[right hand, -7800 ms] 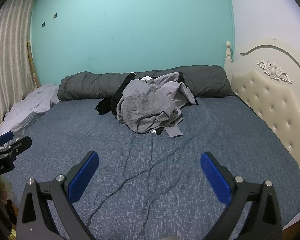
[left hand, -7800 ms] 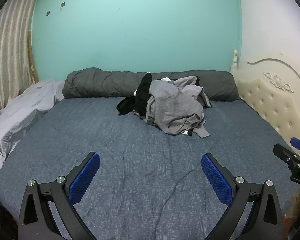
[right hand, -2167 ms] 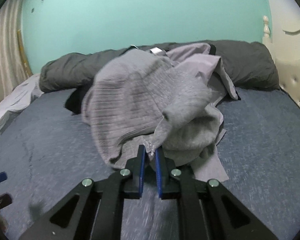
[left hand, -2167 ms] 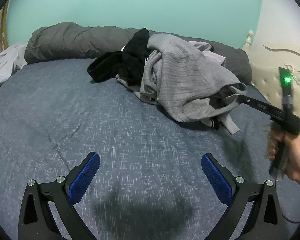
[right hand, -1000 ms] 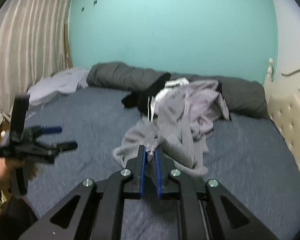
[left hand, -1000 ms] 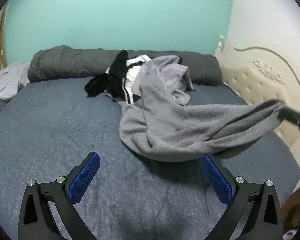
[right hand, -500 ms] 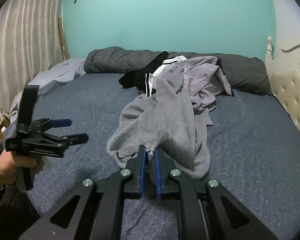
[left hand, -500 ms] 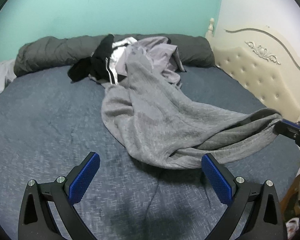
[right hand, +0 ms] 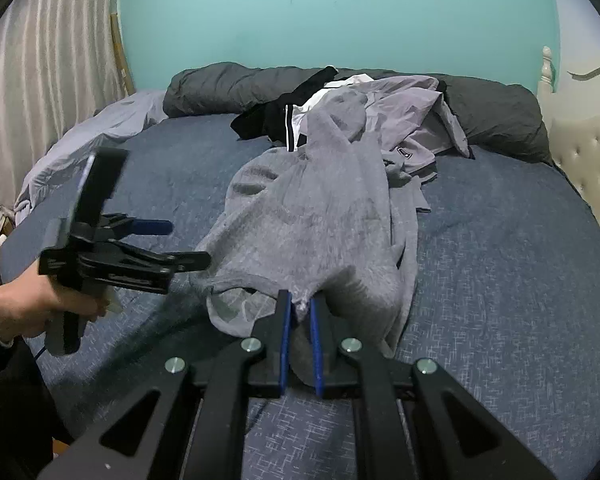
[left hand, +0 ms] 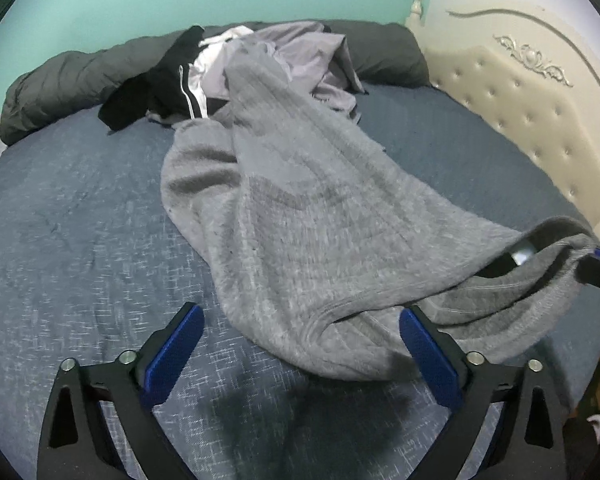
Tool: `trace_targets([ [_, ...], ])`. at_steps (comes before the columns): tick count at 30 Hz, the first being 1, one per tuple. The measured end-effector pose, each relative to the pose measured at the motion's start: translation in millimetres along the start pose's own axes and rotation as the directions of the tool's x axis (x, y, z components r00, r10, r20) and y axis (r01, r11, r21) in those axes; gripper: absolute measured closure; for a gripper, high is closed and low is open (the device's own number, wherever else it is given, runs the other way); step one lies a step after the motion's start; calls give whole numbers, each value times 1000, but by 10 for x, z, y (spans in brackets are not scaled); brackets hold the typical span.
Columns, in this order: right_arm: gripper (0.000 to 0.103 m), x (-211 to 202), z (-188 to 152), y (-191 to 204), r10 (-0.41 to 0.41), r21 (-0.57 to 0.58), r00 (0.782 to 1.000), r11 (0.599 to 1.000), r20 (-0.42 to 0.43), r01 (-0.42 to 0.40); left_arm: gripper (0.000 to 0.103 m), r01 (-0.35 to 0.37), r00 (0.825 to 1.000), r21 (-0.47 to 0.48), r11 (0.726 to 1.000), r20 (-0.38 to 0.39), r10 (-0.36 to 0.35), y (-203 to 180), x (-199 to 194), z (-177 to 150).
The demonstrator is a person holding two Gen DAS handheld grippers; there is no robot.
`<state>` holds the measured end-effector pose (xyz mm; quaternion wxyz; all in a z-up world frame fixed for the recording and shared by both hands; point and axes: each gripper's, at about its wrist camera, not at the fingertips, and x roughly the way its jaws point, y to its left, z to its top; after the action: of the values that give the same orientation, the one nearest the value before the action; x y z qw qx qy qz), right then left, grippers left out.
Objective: Fold clothes
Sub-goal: 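Pull the grey sweatshirt out of the pile with the right tool, then close the left tool on the sweatshirt edge near the right tool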
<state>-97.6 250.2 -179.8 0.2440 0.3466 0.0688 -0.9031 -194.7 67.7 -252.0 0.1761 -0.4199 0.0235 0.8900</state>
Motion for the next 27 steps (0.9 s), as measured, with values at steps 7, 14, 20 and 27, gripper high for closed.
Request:
trace_targets([
  [7,94,26,-26,-10,16,-8,1000,1000,-5,-16,21,-4,998,0,1000,-61,4,-39,324,-3],
  [14,94,69,-90,-63,24,0,1000,1000,-15,-24,28,49,995,92,995,-93,-40,-206,534,5],
  [20,94,84,-107,-106,34,6,999,999,-16,-34,35,85,989,196,977,-140,-58,-375,720,6],
  [27,94,127,-117,-133,42,10,999,999,-23,-42,49,86,982,272,958,-183,-36,-482,976,33],
])
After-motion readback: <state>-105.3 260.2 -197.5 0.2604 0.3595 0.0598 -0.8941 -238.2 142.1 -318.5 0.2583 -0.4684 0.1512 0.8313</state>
